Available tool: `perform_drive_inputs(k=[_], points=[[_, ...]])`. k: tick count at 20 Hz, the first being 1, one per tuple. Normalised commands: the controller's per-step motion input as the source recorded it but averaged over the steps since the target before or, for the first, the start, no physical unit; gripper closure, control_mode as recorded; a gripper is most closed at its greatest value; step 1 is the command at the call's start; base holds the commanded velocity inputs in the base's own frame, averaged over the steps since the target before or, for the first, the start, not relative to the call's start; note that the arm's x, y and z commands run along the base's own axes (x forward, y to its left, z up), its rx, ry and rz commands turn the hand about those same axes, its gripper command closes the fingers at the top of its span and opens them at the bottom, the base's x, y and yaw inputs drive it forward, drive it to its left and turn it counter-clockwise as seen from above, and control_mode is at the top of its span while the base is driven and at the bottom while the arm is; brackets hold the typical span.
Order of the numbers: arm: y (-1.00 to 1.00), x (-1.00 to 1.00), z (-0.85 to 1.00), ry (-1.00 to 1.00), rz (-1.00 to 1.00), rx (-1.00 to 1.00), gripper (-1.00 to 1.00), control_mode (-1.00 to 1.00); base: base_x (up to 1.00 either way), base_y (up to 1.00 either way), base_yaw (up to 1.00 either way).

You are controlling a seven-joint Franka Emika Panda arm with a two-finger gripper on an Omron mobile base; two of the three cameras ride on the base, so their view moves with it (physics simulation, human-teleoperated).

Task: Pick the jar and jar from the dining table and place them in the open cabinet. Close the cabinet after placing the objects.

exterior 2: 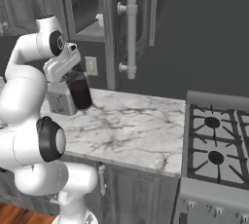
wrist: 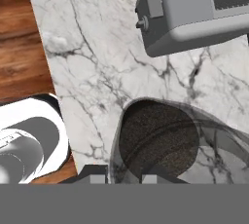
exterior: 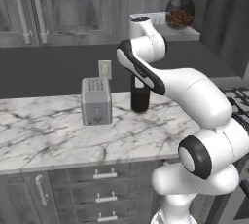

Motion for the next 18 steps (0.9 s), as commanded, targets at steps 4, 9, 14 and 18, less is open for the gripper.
perform_drive_inputs(k=[4, 9, 14, 18], points=[[0.00, 0.00, 0.00, 0.00, 0.00, 0.00, 1.00, 1.00, 0.48, -0.23, 0.00], [0.00, 0.00, 0.00, 0.00, 0.00, 0.00, 1.00, 1.00, 0.27, -0.03, 0.00], [0.00, 0.00, 0.00, 0.00, 0.00, 0.00, 1.00, 1.00, 0.03, 0.00, 0.00], [0.00, 0.00, 0.00, 0.00, 0.00, 0.00, 1.00, 1.00, 0.17, 0.00, 0.00]])
